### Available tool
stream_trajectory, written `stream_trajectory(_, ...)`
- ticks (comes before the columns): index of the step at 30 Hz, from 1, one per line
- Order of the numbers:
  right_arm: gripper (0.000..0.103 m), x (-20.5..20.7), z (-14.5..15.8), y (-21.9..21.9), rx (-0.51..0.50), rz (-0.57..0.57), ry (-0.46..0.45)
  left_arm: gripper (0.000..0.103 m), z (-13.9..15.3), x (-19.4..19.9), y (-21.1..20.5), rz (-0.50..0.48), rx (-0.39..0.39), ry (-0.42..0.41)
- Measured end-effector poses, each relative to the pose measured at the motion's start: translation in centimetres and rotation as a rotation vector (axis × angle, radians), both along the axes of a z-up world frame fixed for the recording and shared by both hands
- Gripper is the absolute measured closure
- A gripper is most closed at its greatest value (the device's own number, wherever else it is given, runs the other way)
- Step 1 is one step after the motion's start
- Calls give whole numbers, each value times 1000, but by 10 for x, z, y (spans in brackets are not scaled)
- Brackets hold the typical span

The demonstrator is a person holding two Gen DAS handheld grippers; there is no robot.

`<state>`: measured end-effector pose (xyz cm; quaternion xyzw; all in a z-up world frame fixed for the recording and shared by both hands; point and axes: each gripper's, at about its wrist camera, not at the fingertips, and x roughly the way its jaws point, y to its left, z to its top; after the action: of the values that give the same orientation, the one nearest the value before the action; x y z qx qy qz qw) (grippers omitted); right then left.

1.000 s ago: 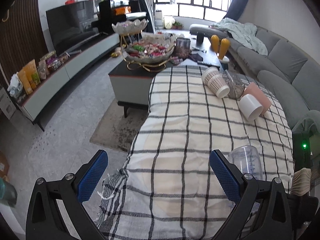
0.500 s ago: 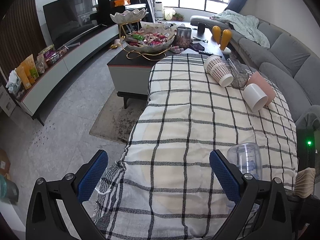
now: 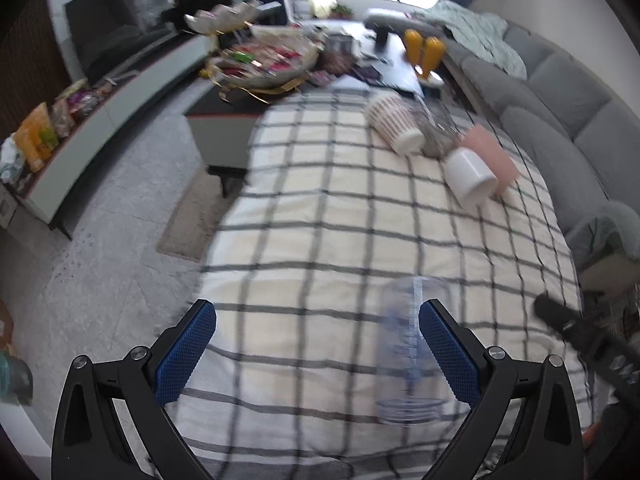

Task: Flip cup upside down
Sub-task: 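Close the left gripper on the clear cup while the right gripper releases it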

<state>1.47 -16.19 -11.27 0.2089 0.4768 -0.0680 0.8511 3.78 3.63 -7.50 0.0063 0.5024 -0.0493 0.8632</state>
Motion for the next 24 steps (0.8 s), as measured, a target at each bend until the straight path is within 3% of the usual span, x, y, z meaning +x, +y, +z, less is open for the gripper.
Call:
stream_trajectory(4,11,-9,24,-20,-100,-39,-48,0,-13,13,-28,-56,-27,114)
stream_trajectory(8,11,-4,34,-30,-120,-52,-63,0,-27,34,-52,-127,22,245)
stream_trajectory(13,11,6,37,-45,-75,-66,-61,0,-49,54,-79,-208,91,452)
stream_trajectory(17,11,13,30,-52,-31,-79,-48,1,-75,64,-91,-207,107,632)
stream_trajectory(24,11,32,11,-63,40,-83,-13,1,-104,81,-98,-171,130,779)
